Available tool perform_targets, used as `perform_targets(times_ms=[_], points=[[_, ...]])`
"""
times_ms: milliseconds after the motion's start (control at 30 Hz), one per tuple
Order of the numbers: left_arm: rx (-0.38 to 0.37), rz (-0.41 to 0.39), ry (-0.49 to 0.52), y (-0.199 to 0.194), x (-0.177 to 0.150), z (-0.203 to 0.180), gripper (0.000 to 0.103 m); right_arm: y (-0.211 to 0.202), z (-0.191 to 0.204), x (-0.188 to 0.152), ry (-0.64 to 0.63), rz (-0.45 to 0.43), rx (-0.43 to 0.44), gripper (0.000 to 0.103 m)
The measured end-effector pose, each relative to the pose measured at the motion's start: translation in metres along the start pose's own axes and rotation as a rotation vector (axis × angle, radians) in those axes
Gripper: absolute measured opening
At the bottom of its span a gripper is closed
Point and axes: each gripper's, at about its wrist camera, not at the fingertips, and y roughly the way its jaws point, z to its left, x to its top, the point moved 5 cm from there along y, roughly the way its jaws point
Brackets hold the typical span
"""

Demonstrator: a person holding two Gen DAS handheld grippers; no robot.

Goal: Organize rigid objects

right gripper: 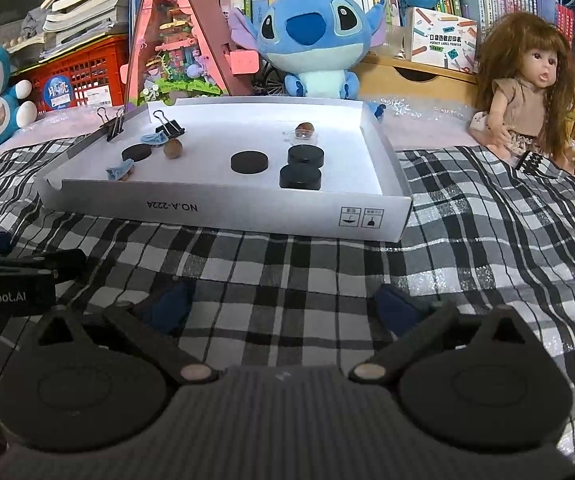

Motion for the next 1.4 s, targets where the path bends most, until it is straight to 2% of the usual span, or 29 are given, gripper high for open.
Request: perform_targets(times_ms=[1400], points=[[0.004,0.004,0.002,0.0019,0.0,-0.0002,0.103,0.0004,-0.0011,-0.0003,0.008,0.001,0.006,0.103]])
